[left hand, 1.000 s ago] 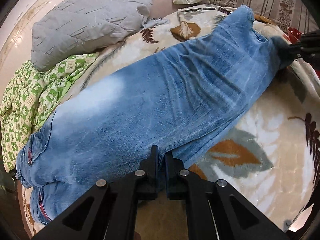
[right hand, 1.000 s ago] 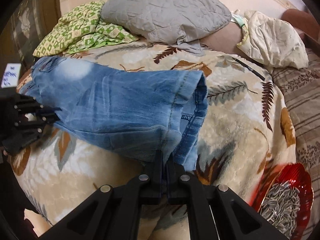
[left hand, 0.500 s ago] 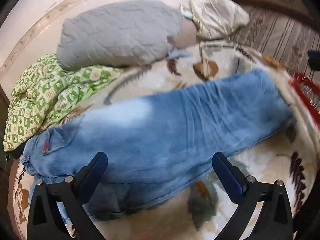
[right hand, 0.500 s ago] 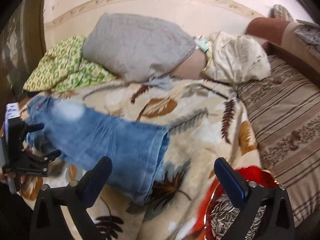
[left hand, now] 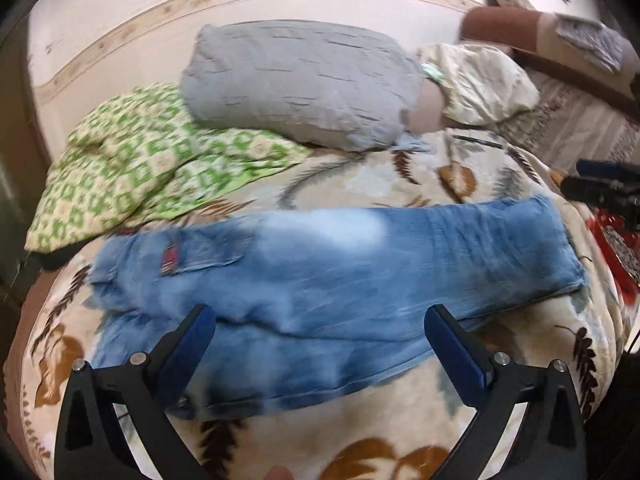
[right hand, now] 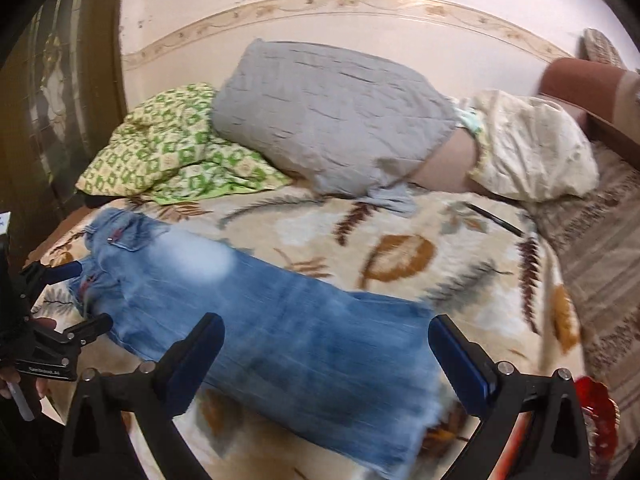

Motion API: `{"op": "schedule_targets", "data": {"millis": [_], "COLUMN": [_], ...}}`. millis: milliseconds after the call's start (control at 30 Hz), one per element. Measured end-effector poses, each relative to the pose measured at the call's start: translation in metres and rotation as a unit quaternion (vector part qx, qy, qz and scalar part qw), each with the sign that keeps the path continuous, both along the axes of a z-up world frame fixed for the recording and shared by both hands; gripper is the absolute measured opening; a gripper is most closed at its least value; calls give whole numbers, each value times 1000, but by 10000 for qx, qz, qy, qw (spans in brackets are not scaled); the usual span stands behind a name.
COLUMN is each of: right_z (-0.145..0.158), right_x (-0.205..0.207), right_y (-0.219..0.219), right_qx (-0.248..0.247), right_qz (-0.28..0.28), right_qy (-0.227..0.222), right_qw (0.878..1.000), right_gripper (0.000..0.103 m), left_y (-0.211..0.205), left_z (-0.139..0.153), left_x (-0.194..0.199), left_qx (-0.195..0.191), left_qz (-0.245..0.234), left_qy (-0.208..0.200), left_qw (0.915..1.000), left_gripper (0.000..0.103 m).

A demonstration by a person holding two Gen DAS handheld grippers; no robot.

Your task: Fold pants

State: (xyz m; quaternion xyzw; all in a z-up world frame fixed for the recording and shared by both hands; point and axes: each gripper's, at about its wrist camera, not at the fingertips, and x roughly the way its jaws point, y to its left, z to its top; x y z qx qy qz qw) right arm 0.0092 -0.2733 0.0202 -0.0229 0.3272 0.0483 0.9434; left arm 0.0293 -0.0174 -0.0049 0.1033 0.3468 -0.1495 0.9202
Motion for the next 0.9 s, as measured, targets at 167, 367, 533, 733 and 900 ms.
{"op": "schedule_targets", "data": {"millis": [167,367,533,733,900], "right_z": [-16,-32,-32,-30,-26], "right_x": [7,8,4,5,4], "right_y": [25,24,23,30,56], "right_qx": [95,341,199,219,45], "right_qz": [227,191,238,289,626], "right_qy": [-57,-29,-60,-69,-168], "right_qw": [9997,9992,9995,9993,9979], "right_gripper": [103,103,103,103,103], "left_y": [56,132,158,184,195], "left_z": [3,-2,-17,-39,-44], "left_x": [22,80,112,138,143], "left_qx": [-246,-1018,-1089,-1482,-1274], "left_qz": [681,1571,1755,1981,2236], "left_qy": [188,645,924,1376,1212], "left_qw": [9972,9802,9741,9591,9587], "left_gripper": [103,103,97,58,60]}}
